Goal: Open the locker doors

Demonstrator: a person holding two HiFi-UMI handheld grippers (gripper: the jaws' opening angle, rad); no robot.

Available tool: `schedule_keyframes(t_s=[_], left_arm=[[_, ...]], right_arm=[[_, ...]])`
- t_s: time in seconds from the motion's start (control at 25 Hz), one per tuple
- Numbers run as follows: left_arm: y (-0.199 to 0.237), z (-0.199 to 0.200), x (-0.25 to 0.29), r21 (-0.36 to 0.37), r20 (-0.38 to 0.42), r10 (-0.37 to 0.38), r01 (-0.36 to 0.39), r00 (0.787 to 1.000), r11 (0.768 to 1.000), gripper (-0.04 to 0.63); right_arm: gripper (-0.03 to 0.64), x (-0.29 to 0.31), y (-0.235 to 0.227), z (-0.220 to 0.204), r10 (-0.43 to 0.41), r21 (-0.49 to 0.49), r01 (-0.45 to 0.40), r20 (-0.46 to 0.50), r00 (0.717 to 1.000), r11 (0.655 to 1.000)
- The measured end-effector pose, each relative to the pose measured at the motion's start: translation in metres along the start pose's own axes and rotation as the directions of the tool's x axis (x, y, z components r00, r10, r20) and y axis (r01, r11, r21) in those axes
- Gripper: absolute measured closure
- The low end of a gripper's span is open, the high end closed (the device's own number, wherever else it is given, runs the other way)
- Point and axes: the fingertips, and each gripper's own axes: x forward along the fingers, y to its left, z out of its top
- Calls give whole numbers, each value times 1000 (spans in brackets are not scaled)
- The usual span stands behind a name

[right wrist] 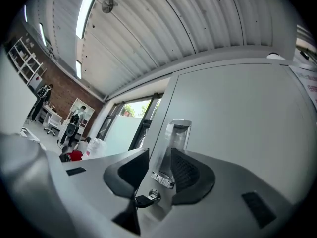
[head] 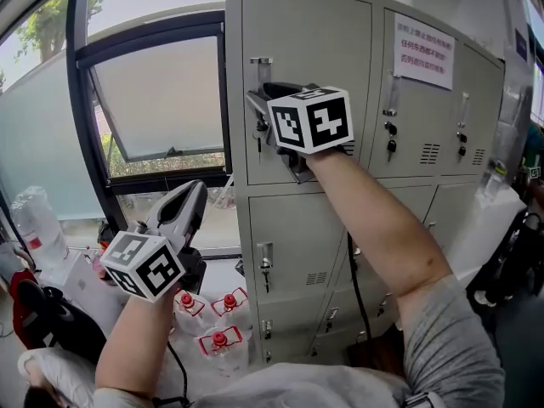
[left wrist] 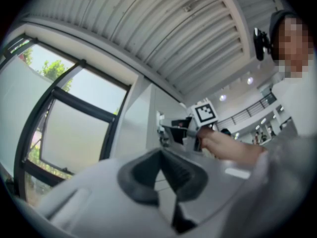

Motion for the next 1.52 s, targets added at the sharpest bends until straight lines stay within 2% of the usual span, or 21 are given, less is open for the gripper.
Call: schedule_keyframes(t_s=[0.36, 0.64, 0.88, 1.08, 1.28, 1.52], left_arm=[[5, 0, -11, -10, -9, -30, 30, 1000, 1000, 591], [5, 0, -25, -31, -3, -53, 53, 999, 998, 591], [1, -3, -34, -65, -2, -38, 38, 999, 997, 591], [-31, -8, -30, -62, -17, -25, 24, 1000, 998, 591], [-93, -14, -9, -39, -17, -12, 11, 1000, 999, 591], [-192, -31, 18, -34, 7, 21, -21, 1000, 999, 591]], right_arm=[[498, 15, 0, 8, -83, 38, 85, -57, 995, 996], [495, 17, 2, 6, -61, 122, 67, -47, 997, 990], [495, -9, 16, 17, 43, 175, -39, -21, 999, 984], [497, -68, 35, 33, 174, 172, -180, 48, 984, 969], [500, -151, 34, 46, 321, 163, -338, 117, 940, 927], [497, -256, -4, 51, 471, 139, -495, 174, 865, 858]])
